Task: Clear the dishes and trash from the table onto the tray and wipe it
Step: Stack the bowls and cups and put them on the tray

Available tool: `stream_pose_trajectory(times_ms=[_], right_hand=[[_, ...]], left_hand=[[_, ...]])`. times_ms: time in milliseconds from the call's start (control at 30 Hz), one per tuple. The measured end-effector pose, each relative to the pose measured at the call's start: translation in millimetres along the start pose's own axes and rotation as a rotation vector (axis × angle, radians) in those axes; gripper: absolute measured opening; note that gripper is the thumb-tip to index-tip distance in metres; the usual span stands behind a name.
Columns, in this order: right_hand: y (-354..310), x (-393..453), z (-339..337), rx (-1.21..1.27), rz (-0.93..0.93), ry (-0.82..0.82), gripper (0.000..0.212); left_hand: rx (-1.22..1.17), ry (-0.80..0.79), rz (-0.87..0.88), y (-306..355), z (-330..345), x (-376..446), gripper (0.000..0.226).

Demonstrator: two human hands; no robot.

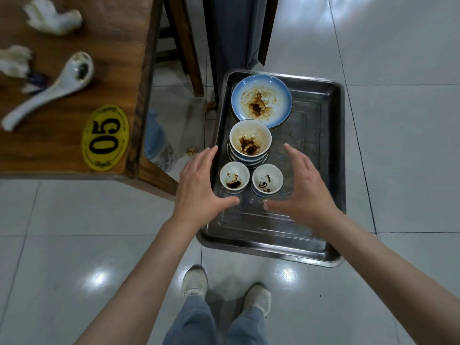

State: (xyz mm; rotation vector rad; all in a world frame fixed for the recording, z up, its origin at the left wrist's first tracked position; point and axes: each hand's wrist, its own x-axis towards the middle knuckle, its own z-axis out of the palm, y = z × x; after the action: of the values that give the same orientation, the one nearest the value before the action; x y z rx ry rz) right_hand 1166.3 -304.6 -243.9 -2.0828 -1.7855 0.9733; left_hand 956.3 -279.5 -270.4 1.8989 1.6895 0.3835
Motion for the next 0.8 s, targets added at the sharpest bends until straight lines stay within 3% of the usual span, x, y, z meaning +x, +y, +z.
stream_pose_trajectory(times_ms=[467, 800], right_hand=[[-121, -58, -131, -0.111, -0.258, -0.025, 0.118], [-237, -99, -168, -0.251, -0.436, -0.177, 0.12]], left_hand=[[-0.052, 0.049, 0.045, 99, -156, -54, 0.12], [-0.026, 0.174, -0.147, 76, -316, -143, 0.114]])
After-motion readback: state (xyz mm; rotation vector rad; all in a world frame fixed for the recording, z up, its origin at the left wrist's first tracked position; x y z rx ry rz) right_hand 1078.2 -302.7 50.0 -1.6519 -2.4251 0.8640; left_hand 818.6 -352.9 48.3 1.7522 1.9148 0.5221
